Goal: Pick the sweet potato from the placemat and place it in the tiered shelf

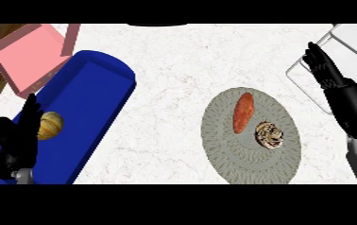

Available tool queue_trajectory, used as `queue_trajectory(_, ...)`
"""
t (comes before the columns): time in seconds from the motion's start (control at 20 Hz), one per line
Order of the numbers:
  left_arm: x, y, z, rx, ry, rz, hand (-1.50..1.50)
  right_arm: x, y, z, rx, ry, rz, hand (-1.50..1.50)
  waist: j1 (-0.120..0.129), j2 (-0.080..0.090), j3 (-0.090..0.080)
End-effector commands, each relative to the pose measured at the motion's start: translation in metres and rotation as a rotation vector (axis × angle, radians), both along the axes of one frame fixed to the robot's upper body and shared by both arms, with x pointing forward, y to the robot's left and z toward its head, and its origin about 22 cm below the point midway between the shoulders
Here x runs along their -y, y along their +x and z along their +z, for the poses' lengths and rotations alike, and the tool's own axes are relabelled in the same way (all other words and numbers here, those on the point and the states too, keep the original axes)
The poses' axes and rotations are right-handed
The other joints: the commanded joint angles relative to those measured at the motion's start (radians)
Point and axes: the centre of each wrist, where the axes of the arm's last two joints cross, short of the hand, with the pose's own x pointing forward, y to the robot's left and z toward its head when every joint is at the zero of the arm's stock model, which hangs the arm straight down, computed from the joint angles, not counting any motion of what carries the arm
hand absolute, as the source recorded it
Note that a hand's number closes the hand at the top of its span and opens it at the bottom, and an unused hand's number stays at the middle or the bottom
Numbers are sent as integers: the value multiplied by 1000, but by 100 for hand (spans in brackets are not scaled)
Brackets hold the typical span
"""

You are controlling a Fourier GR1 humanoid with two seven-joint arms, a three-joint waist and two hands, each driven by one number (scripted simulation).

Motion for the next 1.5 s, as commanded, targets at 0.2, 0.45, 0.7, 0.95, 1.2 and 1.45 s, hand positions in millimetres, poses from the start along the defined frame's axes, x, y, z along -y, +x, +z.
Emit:
queue_trajectory(0.2,57,26,29,182,23,-359,0,25,-1,-41,-191,313,-471,-150,-49,-13,-26)
queue_trajectory(0.45,69,30,29,198,-21,-407,0,78,-40,-87,-269,16,-844,150,-100,27,-43)
queue_trajectory(0.7,95,26,10,183,-50,-525,0,2,-49,-140,-110,229,-1226,-150,-46,-9,-27)
queue_trajectory(0.95,97,49,8,184,-59,-562,0,-40,-58,-140,61,386,-1175,-150,-22,-14,-25)
queue_trajectory(1.2,102,44,17,187,-55,-557,0,-27,-82,-130,-199,207,-903,-150,-11,-16,-28)
queue_trajectory(1.45,105,41,3,177,-53,-578,0,-33,-60,-76,-262,95,-842,-150,-4,-15,-30)
